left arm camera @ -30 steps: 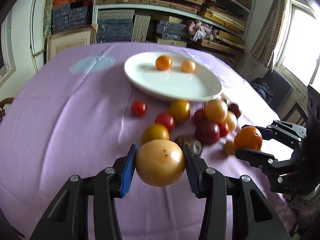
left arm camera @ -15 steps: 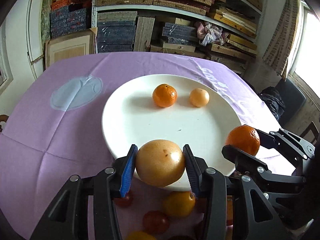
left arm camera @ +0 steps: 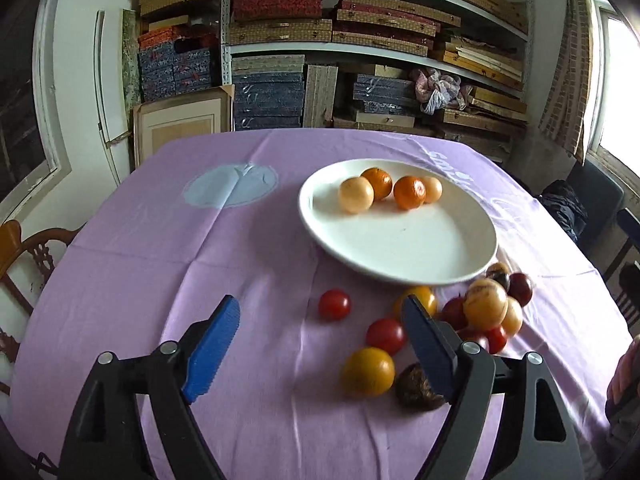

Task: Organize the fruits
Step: 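Grasp the yellow-orange citrus with the left gripper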

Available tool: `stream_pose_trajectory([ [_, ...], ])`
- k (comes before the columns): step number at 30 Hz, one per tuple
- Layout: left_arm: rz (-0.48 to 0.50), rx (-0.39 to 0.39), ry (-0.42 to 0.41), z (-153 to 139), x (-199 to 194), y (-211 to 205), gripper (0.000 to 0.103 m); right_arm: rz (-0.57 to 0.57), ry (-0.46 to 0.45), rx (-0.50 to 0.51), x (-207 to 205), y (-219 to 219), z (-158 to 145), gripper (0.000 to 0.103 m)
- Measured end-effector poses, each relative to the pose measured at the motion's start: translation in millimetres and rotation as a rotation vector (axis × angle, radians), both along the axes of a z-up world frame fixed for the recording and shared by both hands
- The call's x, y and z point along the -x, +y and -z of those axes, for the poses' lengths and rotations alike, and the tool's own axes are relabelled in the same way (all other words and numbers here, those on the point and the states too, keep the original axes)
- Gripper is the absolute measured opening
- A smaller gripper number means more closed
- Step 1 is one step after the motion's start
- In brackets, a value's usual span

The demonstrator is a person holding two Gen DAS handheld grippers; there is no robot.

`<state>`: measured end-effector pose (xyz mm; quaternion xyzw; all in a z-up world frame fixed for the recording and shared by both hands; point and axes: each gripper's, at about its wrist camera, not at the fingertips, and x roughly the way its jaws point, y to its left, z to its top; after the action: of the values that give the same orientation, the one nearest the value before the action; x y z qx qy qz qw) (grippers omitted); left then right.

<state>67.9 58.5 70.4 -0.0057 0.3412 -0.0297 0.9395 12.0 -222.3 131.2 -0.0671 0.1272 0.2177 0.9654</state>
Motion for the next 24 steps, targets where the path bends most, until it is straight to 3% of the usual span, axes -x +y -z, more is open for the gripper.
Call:
stream_pose_trajectory([
  [4, 0.016, 0.007, 0.031, 27.0, 13.8, -3.4, 0.084, -0.002, -0.008, -0.019, 7.1, -10.1, 13.3, 0.099],
  [9, 0.042, -0.026, 0.049, 37.2, 11.8, -13.0, 0.084, -0.011, -0.019, -0.023, 11.4, -12.8, 11.5, 0.099],
  [13, 0.051, -0.037, 0.089, 46.4, 4.3, -17.0, 0.084, -0.012, 0.031, 0.008, 5.5, -7.6, 15.6, 0.099],
  [18, 0.069, 0.006, 0.116, 49.6, -2.0, -13.1, 0.083, -0.015, 0.086, 0.004, -2.2, -6.1, 18.1, 0.099],
  [19, 0.07, 0.015, 0.118, 50.1, -1.8, -11.6, 0.08, -0.015, 0.096, 0.002, -3.8, -5.9, 19.2, 0.099],
  [21, 0.083, 0.043, 0.143, 52.8, -5.6, -9.3, 0.06, -0.014, 0.112, -0.002, -6.1, -6.3, 20.3, 0.099],
  [24, 0.093, 0.073, 0.173, 57.0, -11.4, -5.8, 0.045, -0.021, 0.126, -0.007, -6.5, -6.4, 21.7, 0.099],
])
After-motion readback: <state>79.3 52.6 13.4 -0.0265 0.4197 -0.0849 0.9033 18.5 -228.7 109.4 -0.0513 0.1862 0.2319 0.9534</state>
